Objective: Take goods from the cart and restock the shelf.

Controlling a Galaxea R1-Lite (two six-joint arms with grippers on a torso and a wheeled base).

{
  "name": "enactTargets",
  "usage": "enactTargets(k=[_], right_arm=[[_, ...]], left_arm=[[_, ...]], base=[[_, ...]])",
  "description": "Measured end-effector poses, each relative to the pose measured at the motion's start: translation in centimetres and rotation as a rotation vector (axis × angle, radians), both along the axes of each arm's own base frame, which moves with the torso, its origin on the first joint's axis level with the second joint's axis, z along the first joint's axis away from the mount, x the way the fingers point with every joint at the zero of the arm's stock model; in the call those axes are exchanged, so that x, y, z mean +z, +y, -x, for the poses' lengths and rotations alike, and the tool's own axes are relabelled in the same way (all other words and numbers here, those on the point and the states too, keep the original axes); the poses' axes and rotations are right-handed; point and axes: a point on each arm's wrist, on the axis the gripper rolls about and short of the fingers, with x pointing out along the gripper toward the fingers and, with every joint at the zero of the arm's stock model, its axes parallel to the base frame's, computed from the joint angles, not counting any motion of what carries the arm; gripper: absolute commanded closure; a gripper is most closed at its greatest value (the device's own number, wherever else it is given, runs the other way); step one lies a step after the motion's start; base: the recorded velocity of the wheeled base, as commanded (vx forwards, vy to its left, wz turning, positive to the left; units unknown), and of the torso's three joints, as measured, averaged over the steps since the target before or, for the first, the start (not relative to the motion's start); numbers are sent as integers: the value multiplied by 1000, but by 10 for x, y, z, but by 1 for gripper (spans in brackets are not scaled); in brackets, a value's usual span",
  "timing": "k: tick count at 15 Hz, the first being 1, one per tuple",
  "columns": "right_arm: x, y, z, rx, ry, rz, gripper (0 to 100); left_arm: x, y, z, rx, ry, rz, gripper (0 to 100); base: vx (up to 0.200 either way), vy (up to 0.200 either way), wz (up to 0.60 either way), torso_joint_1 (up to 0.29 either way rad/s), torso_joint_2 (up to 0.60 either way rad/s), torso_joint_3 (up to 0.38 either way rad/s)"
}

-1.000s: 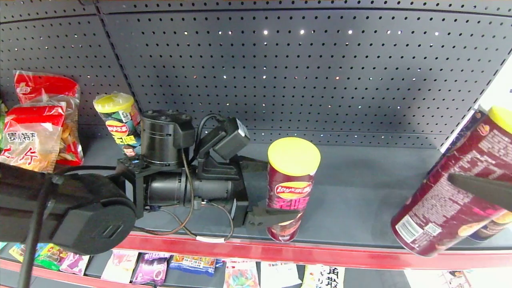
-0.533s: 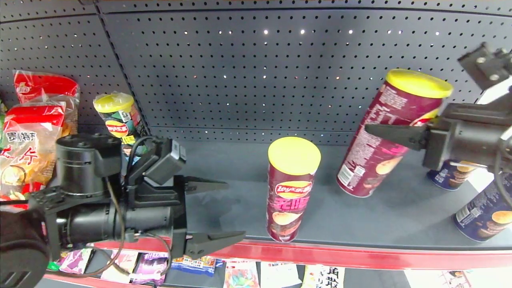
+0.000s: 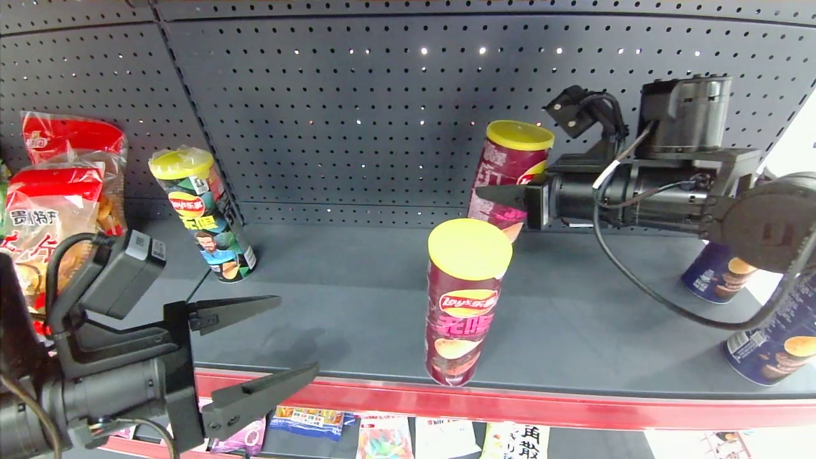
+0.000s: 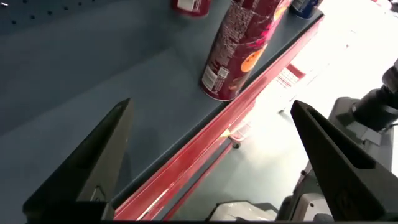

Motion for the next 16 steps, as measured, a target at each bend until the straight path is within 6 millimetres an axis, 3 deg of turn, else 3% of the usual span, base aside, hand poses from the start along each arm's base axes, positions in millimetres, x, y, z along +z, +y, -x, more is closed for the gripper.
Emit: enactTargets(k=[6,15,16], right_arm=[[-23,18,-28,10,36,26,100],[-31,11,-17,7,73,43,100],[-32,10,-16,7,75,44,0]], left_arm=[[5,4,7,20,-34,10,0],[6,3,7,21,-36,10,0],[6,3,6,21,-35,10,0]], base=[[0,0,0,0,0,0],[0,0,0,0,0,0],[0,0,0,0,0,0]])
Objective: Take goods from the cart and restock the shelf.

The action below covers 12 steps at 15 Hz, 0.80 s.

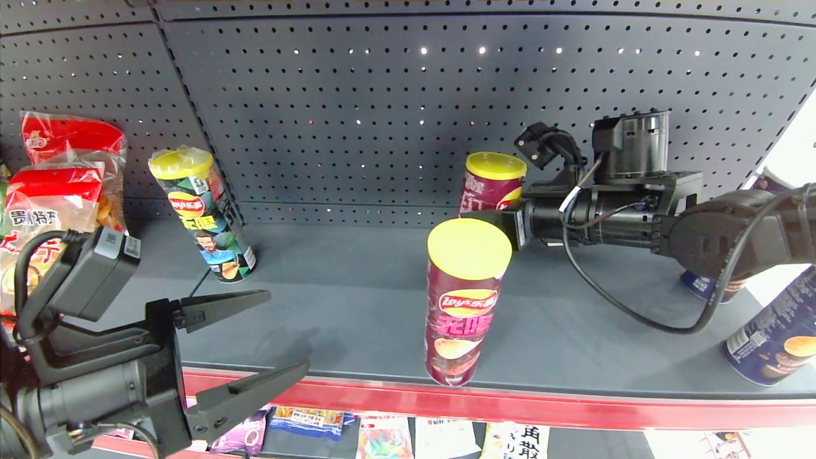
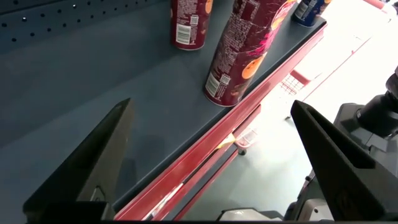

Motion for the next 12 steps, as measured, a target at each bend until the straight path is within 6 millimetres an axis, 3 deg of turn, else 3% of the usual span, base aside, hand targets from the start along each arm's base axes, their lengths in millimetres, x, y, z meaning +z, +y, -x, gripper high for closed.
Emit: enactTargets(k=[6,12], right_arm=[[4,-2,6,-4,-3,-3,0],[2,-28,50,-53,31,23,0]], left_arm=[[0,0,0,-1,-3,-2,0],[-8,-7,-8,-8,-46,-94,0]], base=[[0,0,0,0,0,0],[0,0,0,0,0,0]])
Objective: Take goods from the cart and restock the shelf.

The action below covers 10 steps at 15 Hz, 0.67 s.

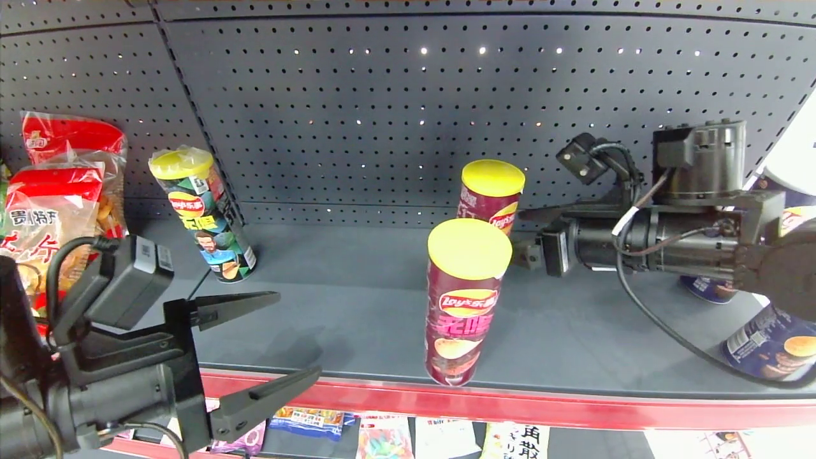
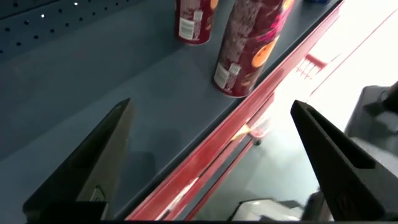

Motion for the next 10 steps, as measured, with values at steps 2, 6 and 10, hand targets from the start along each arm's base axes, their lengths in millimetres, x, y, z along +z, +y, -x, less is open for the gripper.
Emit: enactTargets(k=[2,6,10], right_arm=[[-3,-15,21,-33,10,12,0],[1,-45,76,-58,-23,-1,0],[-3,-75,146,-64,-97,-34,0]], left_arm=[[-6,-8,-6,-23,3,-41,0],[-12,-28,-29,-61,1,-99,0],[-22,-52,-56,-58,-16,-179,0]], base=[[0,0,0,0,0,0],[0,0,0,0,0,0],[0,0,0,0,0,0]])
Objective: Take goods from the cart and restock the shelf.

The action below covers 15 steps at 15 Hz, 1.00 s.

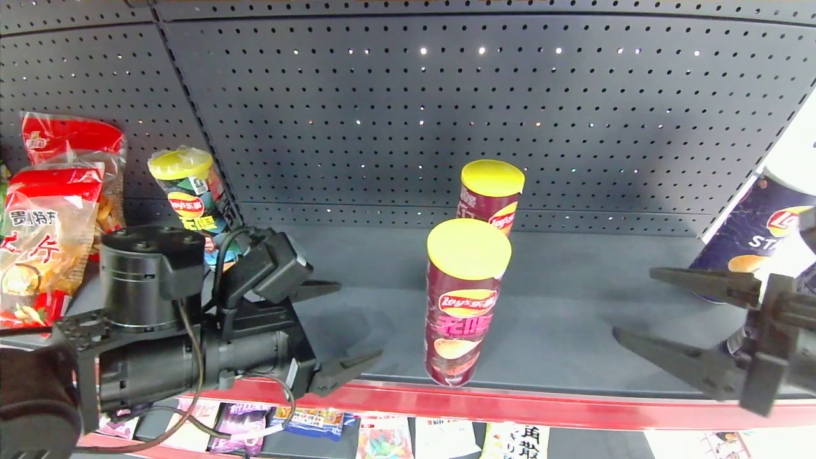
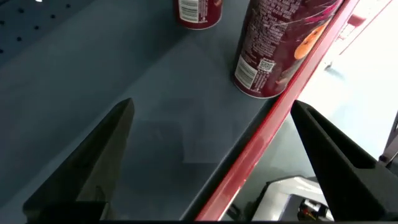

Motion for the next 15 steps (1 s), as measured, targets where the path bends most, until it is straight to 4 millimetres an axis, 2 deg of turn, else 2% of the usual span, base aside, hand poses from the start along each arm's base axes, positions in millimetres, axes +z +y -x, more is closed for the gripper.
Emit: enactTargets(k=[4,6,10,15], right_arm=[[-5,-26,50,-66,-15,-20,0],[2,-32,61,-87,-58,-54,0],[13,-34,68,-93,-115,-75,0],[16,-34,67,-101,-124,-79,0]], left_arm=[[-14,-16,-13,-25,39,-29,0],[-20,-21,-17,-32,58,-41,0],[-24,-33,-30,-45,60,-43,0],[-29,-39,-38,-49,68,-47,0]], base=[[0,0,0,0,0,0],[0,0,0,0,0,0],[0,0,0,0,0,0],[0,0,0,0,0,0]])
